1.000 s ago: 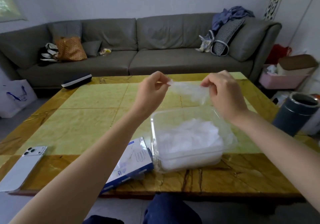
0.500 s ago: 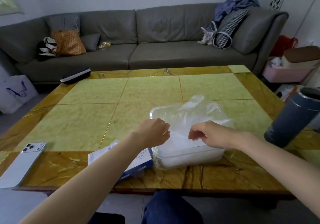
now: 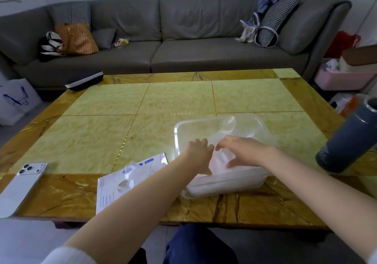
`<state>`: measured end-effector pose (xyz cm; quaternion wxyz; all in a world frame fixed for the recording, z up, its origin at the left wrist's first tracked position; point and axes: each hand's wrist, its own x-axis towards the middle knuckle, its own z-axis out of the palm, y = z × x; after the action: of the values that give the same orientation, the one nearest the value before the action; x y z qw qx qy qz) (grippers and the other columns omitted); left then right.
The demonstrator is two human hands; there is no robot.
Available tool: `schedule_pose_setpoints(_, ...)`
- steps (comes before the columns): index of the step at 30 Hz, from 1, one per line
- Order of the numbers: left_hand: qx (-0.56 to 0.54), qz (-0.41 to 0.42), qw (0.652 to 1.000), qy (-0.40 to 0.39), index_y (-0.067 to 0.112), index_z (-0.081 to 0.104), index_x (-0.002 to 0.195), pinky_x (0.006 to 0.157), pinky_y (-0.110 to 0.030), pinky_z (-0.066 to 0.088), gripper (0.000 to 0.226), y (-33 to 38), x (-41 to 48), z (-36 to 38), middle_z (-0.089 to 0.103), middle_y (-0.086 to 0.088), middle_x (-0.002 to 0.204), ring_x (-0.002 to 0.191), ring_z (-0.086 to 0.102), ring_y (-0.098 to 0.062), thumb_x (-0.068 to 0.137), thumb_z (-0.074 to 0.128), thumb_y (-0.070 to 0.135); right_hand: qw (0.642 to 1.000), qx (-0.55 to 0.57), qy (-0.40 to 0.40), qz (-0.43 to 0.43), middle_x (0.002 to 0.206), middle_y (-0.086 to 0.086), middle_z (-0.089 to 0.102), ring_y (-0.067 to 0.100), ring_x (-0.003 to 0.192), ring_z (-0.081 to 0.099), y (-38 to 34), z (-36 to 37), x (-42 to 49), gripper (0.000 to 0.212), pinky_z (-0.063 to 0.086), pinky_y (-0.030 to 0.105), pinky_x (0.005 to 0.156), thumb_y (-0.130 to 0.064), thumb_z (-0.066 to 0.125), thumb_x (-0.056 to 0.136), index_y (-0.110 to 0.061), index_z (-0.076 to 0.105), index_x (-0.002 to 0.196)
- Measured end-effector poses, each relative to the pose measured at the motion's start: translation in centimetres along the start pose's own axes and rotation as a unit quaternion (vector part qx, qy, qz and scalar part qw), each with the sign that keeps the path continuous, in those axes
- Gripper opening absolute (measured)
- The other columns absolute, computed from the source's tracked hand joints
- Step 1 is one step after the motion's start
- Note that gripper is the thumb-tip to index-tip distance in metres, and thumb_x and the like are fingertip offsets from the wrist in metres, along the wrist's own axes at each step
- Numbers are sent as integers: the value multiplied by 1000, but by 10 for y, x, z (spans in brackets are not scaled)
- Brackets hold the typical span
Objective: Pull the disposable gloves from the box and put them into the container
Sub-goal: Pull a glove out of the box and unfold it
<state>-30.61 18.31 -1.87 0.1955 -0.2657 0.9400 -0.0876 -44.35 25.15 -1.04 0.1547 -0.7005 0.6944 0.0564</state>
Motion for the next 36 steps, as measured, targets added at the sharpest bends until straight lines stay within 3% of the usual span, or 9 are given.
schedule_pose_setpoints(5,-51,-25,992,-110,8,20,146,91,-35,43,76,-4,10,15,31,-13,144,120,48,-30,89,60,38,992,-89,-69,56,147,0,34,21,133,37,15,10,8,65,36,34,103,-23,59,86,-31,29,144)
schedule_pose_setpoints(13,-32,-29,987,-152,10,8,151,98,-35,41,76,-2,17,16,15,-13,154,132,38,-30,92,55,14,981,-103,-145,75,154,-3,20,16,140,26,13,8,11,65,29,29,107,-20,48,91,-29,20,149)
schedule_pose_setpoints(15,-22,-26,988,-152,10,11,150,95,-33,42,74,-3,18,16,20,-12,152,130,40,-29,92,55,15,983,-79,-149,78,155,-1,21,18,140,26,14,9,12,65,27,31,110,-20,51,90,-28,23,149)
schedule_pose_setpoints(18,16,-7,991,-132,13,27,145,87,-30,39,66,-10,14,6,43,-6,139,118,51,-24,90,60,29,983,-63,-144,95,152,1,29,23,135,37,14,3,7,67,34,35,110,-23,60,88,-26,28,147)
schedule_pose_setpoints(22,32,1,998,-57,14,37,139,113,-46,16,55,-20,4,-13,58,-2,123,121,50,-24,94,51,43,978,-46,-168,119,147,4,39,24,132,40,0,-20,-2,62,35,34,107,-31,58,92,-18,30,146)
schedule_pose_setpoints(26,-23,-12,988,152,18,40,137,114,-50,12,42,-41,-35,-16,53,-2,131,126,44,-22,98,44,33,988,-66,-92,105,142,4,45,24,127,45,-40,-50,-16,45,38,32,99,-34,48,97,-21,41,140)
schedule_pose_setpoints(29,-90,-61,966,236,22,39,136,116,-47,15,39,-65,-71,2,48,2,136,127,42,-17,98,43,26,994,-90,16,67,134,4,54,26,122,50,-82,-55,-18,40,40,32,91,-33,46,98,-23,45,137)
schedule_pose_setpoints(32,-155,-140,947,245,24,41,134,112,-40,21,38,-90,-103,32,48,5,134,124,45,-15,97,42,21,993,-37,112,-10,128,4,57,25,115,54,-125,-43,-11,36,44,35,88,-27,45,99,-20,46,134)
schedule_pose_setpoints(36,-245,-239,922,183,23,41,133,102,-35,30,42,-108,-133,76,45,3,135,123,44,-17,93,42,12,982,-29,173,-74,130,4,48,20,123,41,-167,-14,11,33,41,31,93,-21,45,98,-13,47,130)
